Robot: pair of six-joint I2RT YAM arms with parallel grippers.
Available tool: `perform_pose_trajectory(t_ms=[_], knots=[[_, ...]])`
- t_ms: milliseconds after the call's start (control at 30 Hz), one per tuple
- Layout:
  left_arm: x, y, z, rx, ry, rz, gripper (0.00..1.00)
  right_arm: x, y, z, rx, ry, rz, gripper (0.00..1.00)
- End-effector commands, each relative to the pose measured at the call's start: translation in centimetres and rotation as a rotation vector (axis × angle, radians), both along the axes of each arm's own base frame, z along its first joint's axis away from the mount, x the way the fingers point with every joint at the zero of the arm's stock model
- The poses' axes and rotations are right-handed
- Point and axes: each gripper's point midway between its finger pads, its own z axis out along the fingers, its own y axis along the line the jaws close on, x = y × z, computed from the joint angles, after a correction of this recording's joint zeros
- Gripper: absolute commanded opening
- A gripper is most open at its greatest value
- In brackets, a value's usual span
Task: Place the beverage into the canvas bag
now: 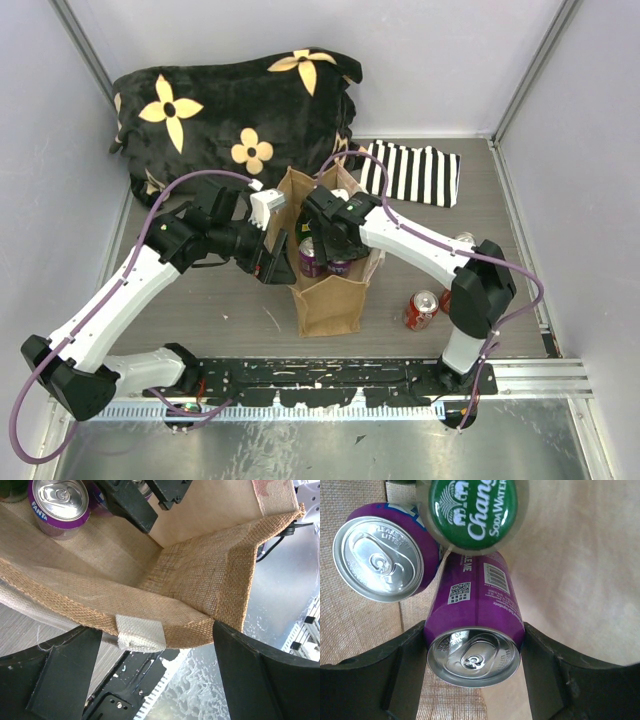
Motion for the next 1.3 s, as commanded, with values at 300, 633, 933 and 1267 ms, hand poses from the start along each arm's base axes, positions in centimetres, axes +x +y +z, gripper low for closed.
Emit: perform_pose_trajectory(t_ms=[300,633,933,1267], knots=[[-0.5,0.1,1.0,-0.023,-0.059,-0.043,0.98,1.8,1.6,-2.5,0.009,-0.051,0.022,0.01],[-0.8,0.3,0.7,-0.014,-0.05,-0.048,0.98,1.6,1.2,-4.2,-0.028,-0.029,0.031,0.26],[-1.0,0.2,0.4,-0.016,-0.031,-0.049,0.98,2.6,1.9,-0.9,0.017,-0.104,0.107,0.8],[-1.8,0.5,-0.2,-0.016,-0.002,-0.044,0.98,3.7,2.8,2.9,0.065,-0.177,0.11,0.93]])
